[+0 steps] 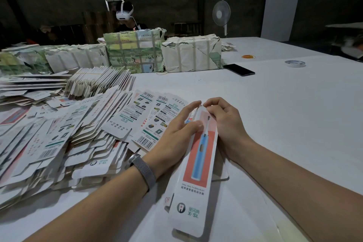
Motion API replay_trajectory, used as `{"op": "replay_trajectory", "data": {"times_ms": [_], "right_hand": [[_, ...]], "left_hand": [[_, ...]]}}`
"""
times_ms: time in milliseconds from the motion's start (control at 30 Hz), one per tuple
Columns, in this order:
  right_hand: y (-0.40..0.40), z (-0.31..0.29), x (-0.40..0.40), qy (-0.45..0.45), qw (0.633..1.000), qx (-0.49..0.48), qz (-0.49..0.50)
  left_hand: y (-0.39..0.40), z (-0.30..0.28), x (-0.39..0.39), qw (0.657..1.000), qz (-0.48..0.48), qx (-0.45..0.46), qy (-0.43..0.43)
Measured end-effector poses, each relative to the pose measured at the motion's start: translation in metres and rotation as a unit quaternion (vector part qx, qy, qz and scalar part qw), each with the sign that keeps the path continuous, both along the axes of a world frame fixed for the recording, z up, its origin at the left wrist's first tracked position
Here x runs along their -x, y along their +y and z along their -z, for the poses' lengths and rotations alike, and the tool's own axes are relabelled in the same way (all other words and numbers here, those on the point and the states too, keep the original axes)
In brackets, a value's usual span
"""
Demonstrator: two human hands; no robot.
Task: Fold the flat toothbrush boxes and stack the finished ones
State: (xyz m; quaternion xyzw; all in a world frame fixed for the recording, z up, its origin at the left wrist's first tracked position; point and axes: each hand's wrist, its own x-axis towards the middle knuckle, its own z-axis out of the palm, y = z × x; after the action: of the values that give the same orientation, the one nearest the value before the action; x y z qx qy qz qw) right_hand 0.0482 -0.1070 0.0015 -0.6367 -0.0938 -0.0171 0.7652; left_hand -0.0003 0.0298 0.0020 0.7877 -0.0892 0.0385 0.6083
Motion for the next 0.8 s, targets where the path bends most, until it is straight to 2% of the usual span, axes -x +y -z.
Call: {"op": "replay_trajectory", "data": {"times_ms": [600,800], "right_hand": [[-0.0002,0.0026,-0.0016,-0.018,0.999,-0.021,-0.025],[-0.0016,0.0071,-0.0042,-0.012,0.999,0.003,-0.052]], "left_hand": [[0.0031,0.0065,-0.0074,0.998,-0.002,0.057,0.0],[0.0025,0.0092,-0.0105,0.99,-0.022,0.141,-0.002]]}}
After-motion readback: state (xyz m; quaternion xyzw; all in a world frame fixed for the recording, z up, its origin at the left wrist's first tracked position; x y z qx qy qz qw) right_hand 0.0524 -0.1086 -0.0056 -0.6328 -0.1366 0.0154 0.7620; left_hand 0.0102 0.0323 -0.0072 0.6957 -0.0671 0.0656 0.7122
